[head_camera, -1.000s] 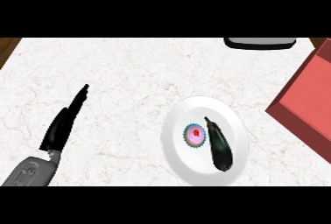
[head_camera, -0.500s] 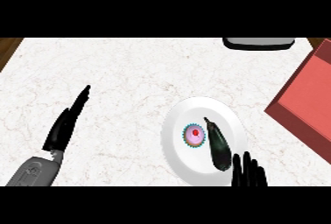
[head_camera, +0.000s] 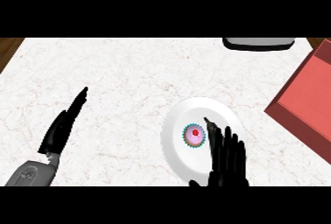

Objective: Pick the cupcake from the plate and place it in the cardboard box

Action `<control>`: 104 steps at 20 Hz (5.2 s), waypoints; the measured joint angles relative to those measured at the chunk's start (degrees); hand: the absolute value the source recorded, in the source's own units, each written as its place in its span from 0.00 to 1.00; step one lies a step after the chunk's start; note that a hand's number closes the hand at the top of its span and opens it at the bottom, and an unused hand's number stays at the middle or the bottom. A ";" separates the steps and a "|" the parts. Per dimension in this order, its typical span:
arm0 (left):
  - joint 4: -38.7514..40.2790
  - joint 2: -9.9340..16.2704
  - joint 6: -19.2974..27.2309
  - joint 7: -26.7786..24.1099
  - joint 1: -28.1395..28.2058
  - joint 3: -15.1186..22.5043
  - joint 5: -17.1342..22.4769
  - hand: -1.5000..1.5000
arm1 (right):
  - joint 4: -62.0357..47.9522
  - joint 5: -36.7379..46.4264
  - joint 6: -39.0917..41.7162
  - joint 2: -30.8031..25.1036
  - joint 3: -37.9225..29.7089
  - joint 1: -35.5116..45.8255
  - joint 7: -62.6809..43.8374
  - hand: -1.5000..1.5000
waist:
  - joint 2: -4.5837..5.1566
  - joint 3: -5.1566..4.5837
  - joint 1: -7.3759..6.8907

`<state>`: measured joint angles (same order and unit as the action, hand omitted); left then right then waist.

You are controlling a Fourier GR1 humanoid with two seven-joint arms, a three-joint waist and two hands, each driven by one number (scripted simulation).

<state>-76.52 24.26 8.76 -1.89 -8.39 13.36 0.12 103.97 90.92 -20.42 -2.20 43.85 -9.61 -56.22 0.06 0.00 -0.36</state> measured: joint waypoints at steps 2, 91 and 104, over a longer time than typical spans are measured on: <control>-0.35 -0.19 -0.24 0.60 -0.06 -0.48 -0.77 0.50 | -2.87 -1.40 0.06 0.78 -0.98 3.35 -1.00 0.00 | 0.00 0.00 0.05; 0.67 -9.61 -7.80 -1.43 1.37 -11.10 -12.19 0.50 | -41.53 -22.52 36.73 -29.33 -65.75 53.58 3.66 0.00 | -0.02 0.02 0.55; 0.30 -8.95 -9.49 -0.99 0.41 -12.15 -11.79 0.50 | -42.12 -35.37 13.18 -25.72 -75.62 49.01 23.35 0.00 | 0.05 0.11 -0.07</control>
<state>-76.22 15.31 -0.74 -2.88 -7.98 1.21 -11.67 61.85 55.55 -7.24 -27.92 -31.77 39.40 -32.86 0.11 0.11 -0.43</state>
